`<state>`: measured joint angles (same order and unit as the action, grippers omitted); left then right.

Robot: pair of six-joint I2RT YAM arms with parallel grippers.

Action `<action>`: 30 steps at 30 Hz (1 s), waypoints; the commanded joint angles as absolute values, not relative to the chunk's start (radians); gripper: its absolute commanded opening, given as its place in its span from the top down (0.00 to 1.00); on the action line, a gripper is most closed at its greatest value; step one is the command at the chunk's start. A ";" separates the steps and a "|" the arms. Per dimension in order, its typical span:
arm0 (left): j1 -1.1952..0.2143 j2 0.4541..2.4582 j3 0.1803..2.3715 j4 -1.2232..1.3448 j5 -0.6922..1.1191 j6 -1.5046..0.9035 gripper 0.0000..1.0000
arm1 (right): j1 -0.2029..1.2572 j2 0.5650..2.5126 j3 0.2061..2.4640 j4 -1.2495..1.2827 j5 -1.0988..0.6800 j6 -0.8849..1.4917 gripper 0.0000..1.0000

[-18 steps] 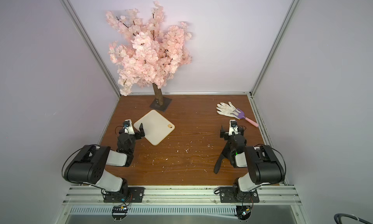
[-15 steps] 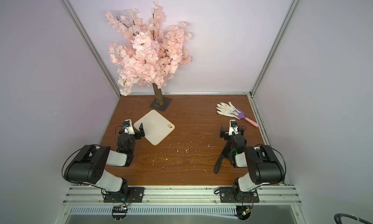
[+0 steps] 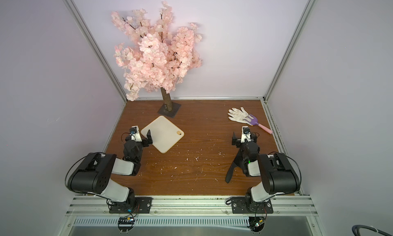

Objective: Align the knife with the edge of the cutting board
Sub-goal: Adjust the work surface at the center of the board.

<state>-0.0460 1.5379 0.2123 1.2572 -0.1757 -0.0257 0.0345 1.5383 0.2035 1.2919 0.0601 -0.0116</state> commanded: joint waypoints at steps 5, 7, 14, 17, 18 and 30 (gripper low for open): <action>-0.037 1.531 0.217 1.259 -0.169 -0.031 0.02 | 0.038 1.542 0.221 1.310 0.056 -0.013 0.00; -0.038 1.531 0.217 1.258 -0.169 -0.031 0.02 | 0.041 1.540 0.219 1.312 0.060 -0.015 0.00; -0.078 1.508 0.217 1.253 -0.293 -0.036 0.02 | 0.070 1.321 0.299 0.989 0.400 0.110 0.00; -0.105 1.449 0.281 1.110 -0.453 -0.048 0.02 | 0.052 1.228 0.382 0.712 0.466 0.261 0.00; -0.108 1.420 0.304 1.050 -0.475 -0.051 0.02 | 0.051 1.209 0.403 0.663 0.442 0.273 0.01; -0.122 1.258 0.747 0.189 -0.421 -0.353 0.02 | 0.055 1.135 0.487 0.502 -0.227 0.453 0.00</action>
